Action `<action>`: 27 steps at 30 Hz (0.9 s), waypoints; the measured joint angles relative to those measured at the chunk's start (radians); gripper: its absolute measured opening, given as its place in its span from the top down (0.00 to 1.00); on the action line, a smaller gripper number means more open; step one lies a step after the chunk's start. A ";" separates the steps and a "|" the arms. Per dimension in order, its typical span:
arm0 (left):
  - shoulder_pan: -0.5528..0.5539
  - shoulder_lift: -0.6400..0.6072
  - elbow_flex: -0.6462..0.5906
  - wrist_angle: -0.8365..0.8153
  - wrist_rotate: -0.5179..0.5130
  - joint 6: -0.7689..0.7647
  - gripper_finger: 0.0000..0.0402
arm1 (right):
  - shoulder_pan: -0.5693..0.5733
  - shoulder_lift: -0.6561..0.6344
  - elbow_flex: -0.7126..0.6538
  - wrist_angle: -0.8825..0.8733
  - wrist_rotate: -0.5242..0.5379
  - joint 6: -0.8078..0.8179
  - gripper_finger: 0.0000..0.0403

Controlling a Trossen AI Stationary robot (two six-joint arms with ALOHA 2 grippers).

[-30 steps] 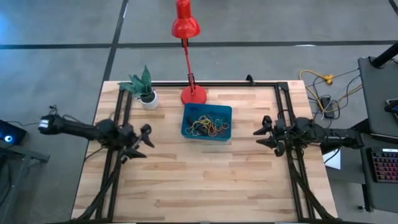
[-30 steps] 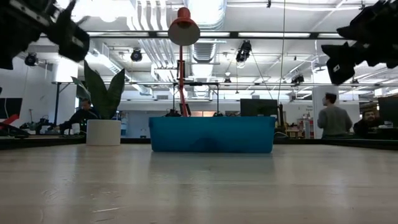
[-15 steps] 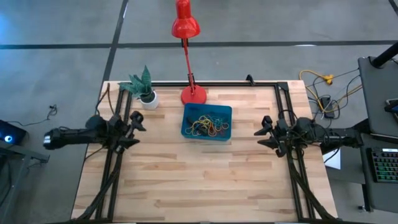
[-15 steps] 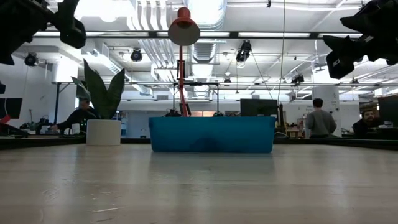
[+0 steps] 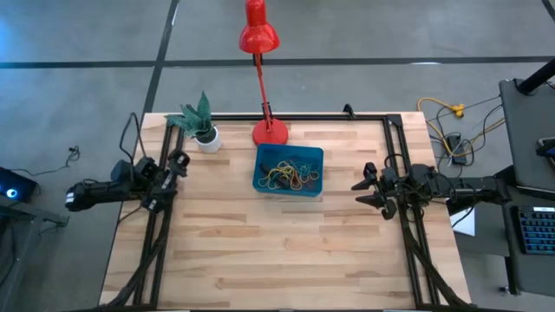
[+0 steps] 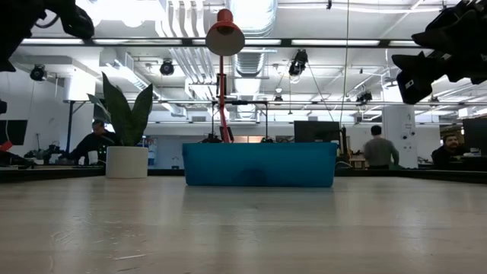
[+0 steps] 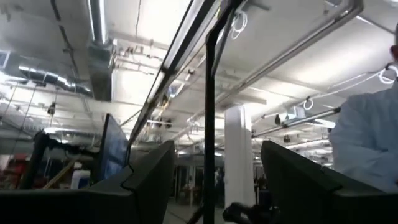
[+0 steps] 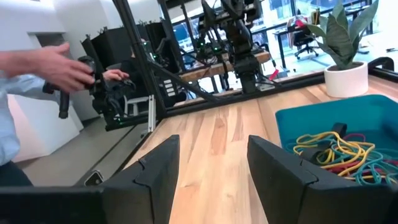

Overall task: Pick and place rubber bands into bin
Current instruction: Return to Home Position

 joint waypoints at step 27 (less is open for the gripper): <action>-0.076 0.009 0.000 -0.560 -0.274 0.271 0.44 | 0.000 0.009 0.000 0.000 0.000 0.000 0.56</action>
